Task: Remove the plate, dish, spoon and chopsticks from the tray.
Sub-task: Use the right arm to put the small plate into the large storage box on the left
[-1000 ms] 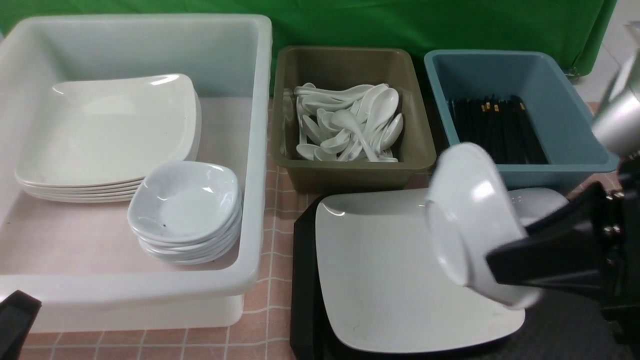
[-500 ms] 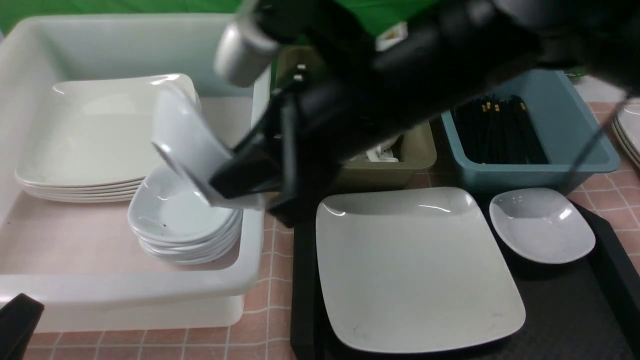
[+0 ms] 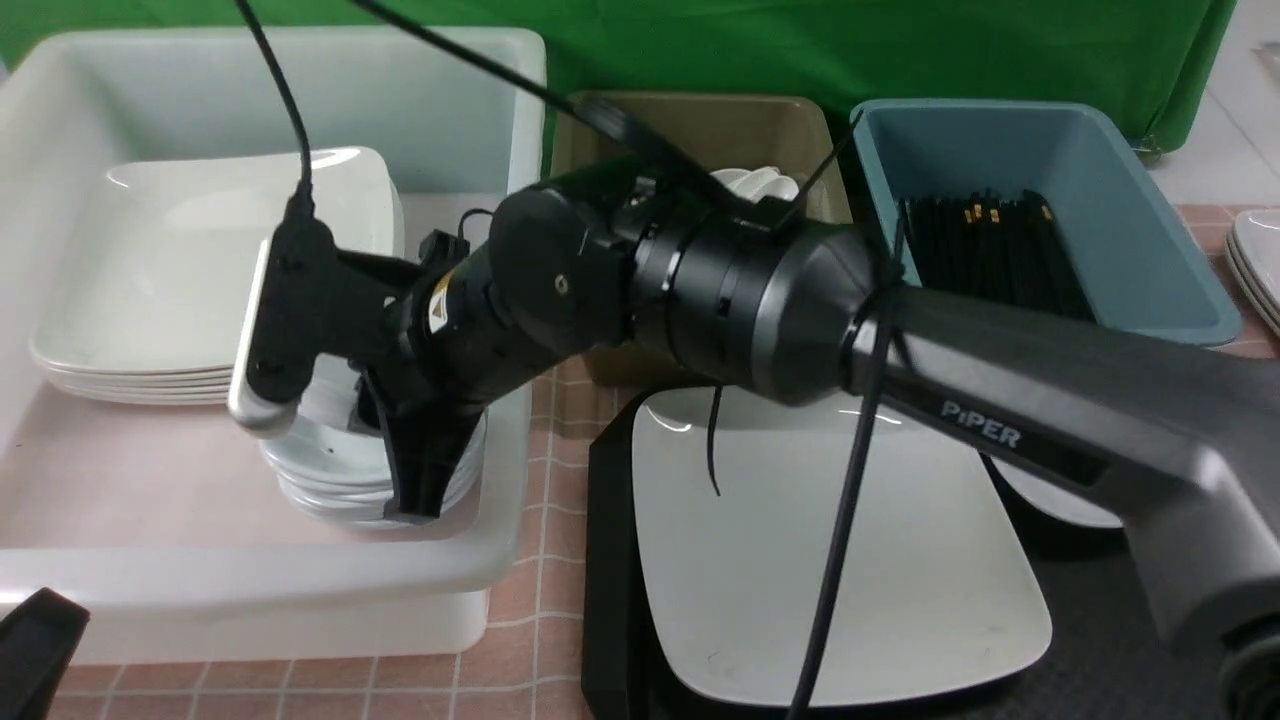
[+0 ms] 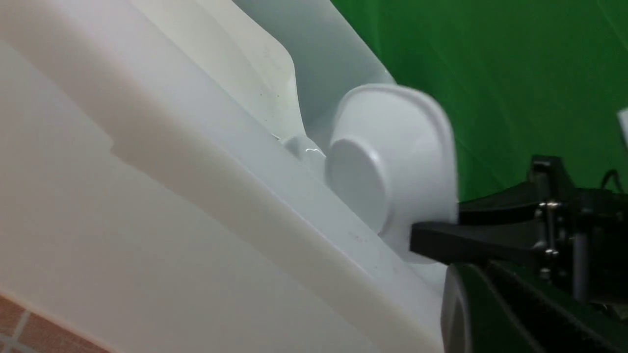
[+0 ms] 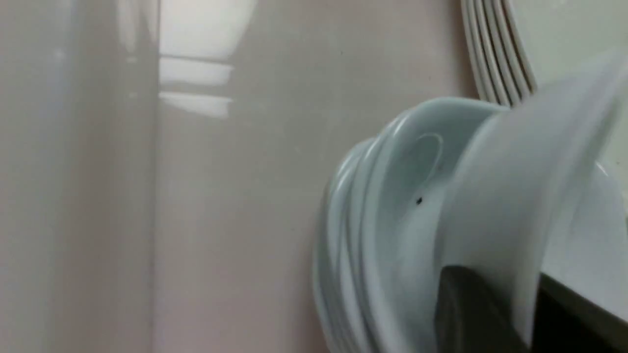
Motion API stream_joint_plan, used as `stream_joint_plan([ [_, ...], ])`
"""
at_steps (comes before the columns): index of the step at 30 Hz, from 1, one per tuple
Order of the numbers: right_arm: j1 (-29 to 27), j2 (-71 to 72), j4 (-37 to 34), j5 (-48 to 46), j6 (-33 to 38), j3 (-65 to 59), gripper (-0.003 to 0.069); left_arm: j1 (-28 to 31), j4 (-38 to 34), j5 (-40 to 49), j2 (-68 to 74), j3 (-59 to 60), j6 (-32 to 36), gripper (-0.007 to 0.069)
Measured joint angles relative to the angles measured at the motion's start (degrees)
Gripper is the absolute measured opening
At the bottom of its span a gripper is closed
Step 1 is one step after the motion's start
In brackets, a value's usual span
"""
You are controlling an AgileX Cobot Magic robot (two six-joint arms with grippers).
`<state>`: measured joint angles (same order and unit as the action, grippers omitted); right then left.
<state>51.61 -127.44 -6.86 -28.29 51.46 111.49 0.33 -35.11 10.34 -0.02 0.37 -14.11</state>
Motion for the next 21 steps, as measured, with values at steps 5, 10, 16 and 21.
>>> stream_joint_plan([
  [5,0.13,-0.86,1.33,-0.23,-0.59,0.11,0.0293,0.00,0.05,0.00,0.00,0.00,0.00,0.0020],
  [10,0.18,2.27,1.62,-4.50,-3.03,0.11,0.0375,0.00,0.05,0.00,0.00,0.00,0.00,0.0020],
  [16,0.18,11.13,1.79,-14.15,-5.11,0.34,0.0385,0.00,0.22,0.07,0.00,0.00,0.00,0.0020],
  [21,0.18,20.01,5.50,-24.75,-11.65,0.59,0.0335,0.00,0.34,0.07,0.00,0.00,0.00,0.0020],
])
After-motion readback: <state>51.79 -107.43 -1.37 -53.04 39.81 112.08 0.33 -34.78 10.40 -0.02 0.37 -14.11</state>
